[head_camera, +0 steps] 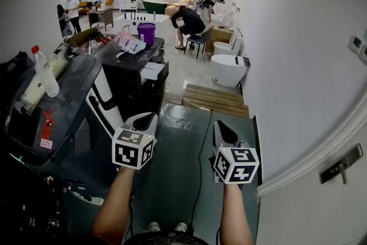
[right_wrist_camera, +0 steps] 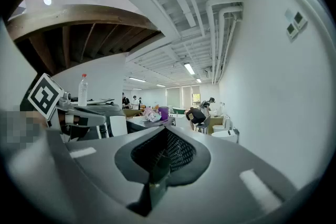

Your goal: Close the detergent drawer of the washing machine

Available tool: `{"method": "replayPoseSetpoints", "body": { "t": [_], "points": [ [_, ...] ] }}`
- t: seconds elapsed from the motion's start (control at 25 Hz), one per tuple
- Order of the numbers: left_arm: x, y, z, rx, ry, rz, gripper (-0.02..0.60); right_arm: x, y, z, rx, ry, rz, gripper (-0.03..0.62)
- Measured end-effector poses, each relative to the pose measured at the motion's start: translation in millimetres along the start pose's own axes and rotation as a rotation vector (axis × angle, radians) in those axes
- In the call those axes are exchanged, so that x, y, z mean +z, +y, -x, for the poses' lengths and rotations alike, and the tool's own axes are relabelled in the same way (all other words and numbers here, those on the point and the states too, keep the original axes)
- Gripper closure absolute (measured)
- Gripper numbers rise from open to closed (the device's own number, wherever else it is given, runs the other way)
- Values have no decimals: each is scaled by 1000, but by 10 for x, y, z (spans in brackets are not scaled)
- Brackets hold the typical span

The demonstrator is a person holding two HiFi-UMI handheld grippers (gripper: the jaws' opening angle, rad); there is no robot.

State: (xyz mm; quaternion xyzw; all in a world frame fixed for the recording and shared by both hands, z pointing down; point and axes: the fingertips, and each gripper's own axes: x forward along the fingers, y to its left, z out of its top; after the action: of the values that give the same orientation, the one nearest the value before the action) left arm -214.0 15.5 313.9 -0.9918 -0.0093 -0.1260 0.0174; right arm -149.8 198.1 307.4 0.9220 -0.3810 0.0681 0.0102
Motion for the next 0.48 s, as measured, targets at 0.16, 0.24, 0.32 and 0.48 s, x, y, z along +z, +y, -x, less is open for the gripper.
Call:
{"method": "replayPoseSetpoints", "body": {
  "t": [0.16,0.24,0.32,0.48],
  "points": [
    [-6,-21,-37,6,2,3,581,-40,-52,-18,7,8,2,569],
    [-10,-47,-51,10,4,5,581,-55,-75,-16,16,13,6,545],
    [-10,-87,-76,12,7,4,581,-57,-106,-18,26,13,9,524],
    [-20,-175,-147,17,18,1,581,-64,-184,-34,46,11,9,472]
  ]
}}
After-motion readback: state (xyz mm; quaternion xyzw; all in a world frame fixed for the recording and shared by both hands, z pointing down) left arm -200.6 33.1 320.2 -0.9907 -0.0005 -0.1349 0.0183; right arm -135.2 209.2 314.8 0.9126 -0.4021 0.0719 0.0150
